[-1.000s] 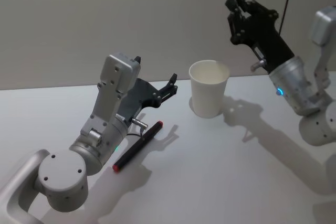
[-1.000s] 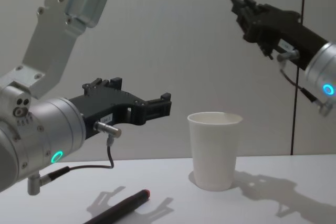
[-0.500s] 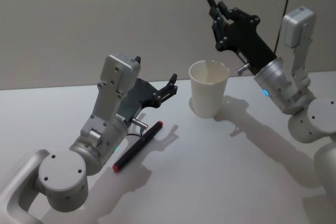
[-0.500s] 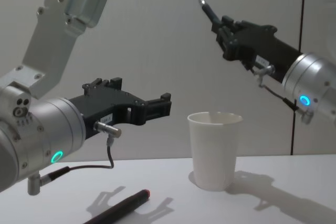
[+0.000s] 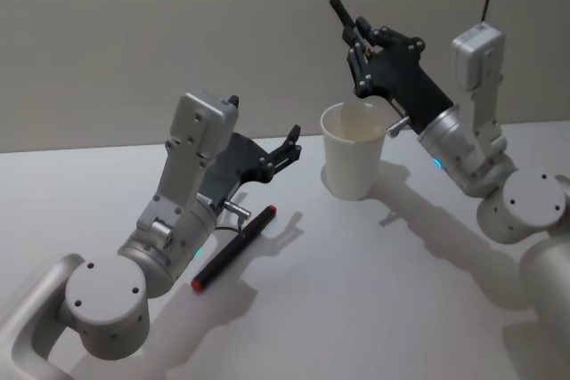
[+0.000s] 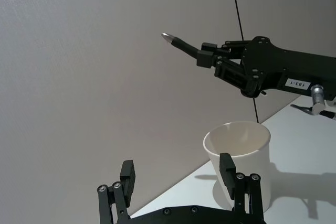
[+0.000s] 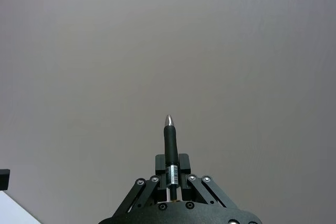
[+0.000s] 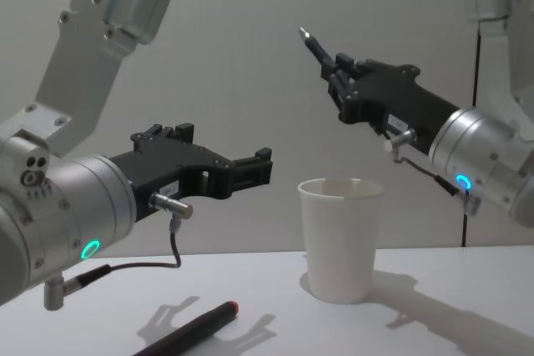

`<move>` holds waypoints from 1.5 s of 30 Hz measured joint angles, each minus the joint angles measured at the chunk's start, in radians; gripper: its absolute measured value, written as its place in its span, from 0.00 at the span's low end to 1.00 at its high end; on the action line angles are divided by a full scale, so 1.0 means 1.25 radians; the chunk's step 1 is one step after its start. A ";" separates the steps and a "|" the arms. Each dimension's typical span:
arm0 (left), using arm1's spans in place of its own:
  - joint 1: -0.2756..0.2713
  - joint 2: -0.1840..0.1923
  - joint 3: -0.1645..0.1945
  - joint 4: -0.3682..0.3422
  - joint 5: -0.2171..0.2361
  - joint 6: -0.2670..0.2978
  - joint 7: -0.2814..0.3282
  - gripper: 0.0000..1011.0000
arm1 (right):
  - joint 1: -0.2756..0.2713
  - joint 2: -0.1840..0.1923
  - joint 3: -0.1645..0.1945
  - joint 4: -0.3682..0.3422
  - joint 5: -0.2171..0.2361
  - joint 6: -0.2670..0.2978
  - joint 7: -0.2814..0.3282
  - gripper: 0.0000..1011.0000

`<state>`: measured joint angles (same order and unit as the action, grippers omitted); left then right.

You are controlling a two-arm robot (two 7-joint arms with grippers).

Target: Place the pen into the pen holder.

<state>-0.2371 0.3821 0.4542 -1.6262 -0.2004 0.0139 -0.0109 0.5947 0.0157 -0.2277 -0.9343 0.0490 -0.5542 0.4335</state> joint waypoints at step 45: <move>0.000 0.000 0.000 0.000 0.000 0.000 0.000 0.99 | 0.082 -0.029 -0.028 0.239 -0.067 -0.108 -0.027 0.41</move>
<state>-0.2372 0.3821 0.4542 -1.6262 -0.2004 0.0139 -0.0109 0.6968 -0.0206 -0.2632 -0.6360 -0.0346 -0.6891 0.3995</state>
